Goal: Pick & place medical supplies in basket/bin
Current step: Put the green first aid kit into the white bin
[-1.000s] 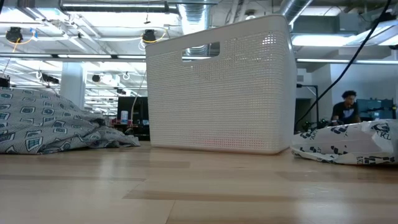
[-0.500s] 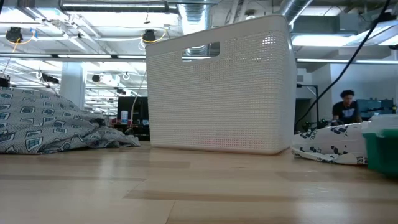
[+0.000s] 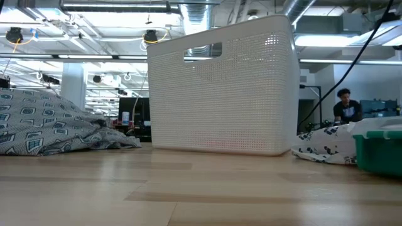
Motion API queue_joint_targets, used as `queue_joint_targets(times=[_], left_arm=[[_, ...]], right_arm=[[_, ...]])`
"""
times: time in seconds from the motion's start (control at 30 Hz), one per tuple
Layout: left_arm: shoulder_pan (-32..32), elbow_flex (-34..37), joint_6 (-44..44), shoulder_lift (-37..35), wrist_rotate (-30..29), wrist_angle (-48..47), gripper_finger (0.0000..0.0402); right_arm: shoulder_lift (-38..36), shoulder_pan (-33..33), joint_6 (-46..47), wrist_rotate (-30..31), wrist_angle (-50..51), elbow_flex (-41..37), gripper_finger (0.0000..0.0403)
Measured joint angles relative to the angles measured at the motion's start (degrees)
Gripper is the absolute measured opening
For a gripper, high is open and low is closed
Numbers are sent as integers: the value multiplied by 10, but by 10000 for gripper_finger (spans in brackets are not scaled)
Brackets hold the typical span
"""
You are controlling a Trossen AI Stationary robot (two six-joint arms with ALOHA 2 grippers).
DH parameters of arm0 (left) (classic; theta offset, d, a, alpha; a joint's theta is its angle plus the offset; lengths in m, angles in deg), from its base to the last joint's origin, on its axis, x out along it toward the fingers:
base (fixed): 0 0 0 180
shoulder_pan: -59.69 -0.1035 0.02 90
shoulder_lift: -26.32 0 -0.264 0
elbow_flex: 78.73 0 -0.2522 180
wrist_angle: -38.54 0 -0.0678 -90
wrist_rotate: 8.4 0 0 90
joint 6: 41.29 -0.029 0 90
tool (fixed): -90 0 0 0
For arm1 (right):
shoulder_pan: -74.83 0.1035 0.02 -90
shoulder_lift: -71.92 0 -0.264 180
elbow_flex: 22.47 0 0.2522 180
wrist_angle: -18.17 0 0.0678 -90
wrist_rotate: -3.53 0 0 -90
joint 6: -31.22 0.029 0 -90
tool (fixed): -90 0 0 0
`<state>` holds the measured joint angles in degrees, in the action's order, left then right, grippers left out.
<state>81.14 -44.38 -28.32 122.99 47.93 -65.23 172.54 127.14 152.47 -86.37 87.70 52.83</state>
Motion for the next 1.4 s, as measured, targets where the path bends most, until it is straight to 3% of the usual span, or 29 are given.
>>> queue_joint_targets(times=[0.23,0.3,0.57,0.77,1.17,1.4], left_arm=[[0,0,0,0,0,0,178],[0,0,0,0,0,0,178],[0,0,-2,0,0,0,178],[0,0,-2,0,-1,0,178],[0,0,0,0,-1,0,178],[0,0,1,0,-1,0,178]], right_arm=[[0,-14,-26,2,-27,0,21],[0,-18,-40,24,-35,-1,8],[4,-37,-97,196,-53,42,4],[3,-52,-170,263,-56,92,3],[1,-122,-435,413,-48,223,3],[0,-186,-569,494,48,341,3]])
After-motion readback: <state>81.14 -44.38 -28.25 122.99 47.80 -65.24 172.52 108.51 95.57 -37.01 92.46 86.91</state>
